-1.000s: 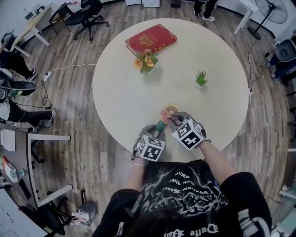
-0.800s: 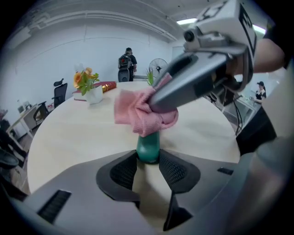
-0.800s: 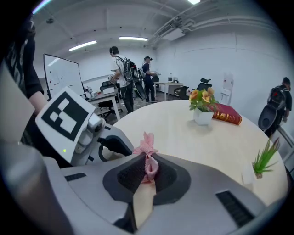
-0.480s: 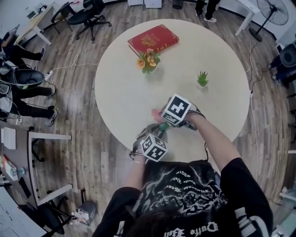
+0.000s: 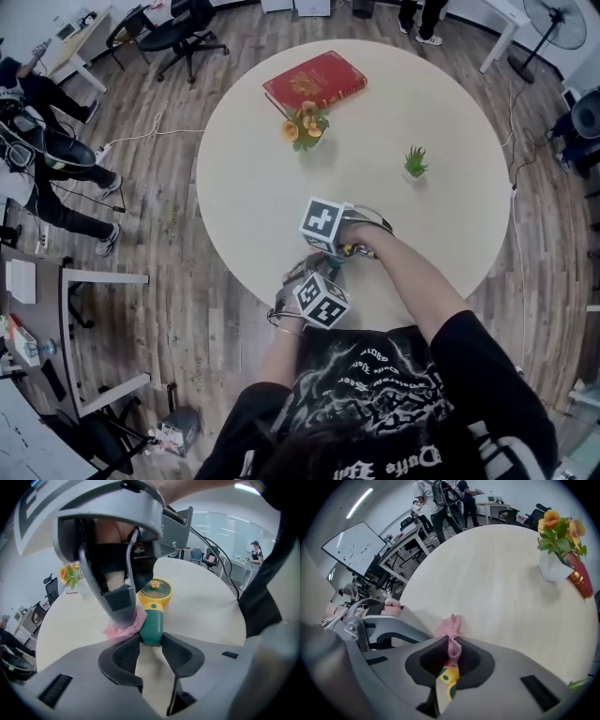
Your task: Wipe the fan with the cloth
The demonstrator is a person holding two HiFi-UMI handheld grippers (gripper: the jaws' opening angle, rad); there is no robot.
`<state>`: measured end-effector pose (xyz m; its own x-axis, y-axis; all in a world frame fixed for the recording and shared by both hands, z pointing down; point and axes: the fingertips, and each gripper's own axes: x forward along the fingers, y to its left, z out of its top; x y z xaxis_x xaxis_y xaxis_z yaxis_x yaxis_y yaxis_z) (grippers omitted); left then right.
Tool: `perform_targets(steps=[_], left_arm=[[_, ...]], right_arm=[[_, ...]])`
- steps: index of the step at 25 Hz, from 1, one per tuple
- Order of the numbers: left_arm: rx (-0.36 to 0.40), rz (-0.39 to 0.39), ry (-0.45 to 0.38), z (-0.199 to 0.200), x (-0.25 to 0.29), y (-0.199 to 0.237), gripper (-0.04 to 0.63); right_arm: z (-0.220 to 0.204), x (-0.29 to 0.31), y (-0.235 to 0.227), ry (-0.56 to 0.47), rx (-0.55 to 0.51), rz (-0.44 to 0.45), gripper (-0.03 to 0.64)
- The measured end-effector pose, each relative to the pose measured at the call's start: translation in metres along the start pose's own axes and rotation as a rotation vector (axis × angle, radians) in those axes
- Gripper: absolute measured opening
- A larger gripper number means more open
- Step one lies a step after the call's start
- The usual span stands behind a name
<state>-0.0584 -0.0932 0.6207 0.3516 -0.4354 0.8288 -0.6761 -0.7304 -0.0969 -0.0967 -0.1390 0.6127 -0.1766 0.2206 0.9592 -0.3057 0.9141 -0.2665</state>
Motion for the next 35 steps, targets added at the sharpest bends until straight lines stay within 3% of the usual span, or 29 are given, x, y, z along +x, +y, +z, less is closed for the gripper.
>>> perform_targets(steps=[6, 15, 20, 25, 35], left_arm=[[-0.048, -0.013, 0.031, 0.0, 0.001, 0.002, 0.169], [0.007, 0.0, 0.07, 0.001, 0.001, -0.001, 0.169], [-0.024, -0.01, 0.07, 0.002, 0.002, 0.001, 0.169], [-0.017, -0.019, 0.097, 0.002, 0.004, 0.004, 0.169], [-0.075, -0.065, 0.114, 0.002, 0.004, 0.002, 0.17]], right_arm=[[-0.007, -0.01, -0.017, 0.026, -0.054, -0.088, 0.038], [-0.02, -0.024, -0.037, 0.084, -0.099, -0.165, 0.04], [-0.019, -0.027, -0.055, 0.039, -0.031, -0.175, 0.04], [-0.024, -0.033, -0.073, -0.036, 0.171, -0.128, 0.04], [-0.049, -0.043, -0.102, -0.089, 0.378, -0.122, 0.04]])
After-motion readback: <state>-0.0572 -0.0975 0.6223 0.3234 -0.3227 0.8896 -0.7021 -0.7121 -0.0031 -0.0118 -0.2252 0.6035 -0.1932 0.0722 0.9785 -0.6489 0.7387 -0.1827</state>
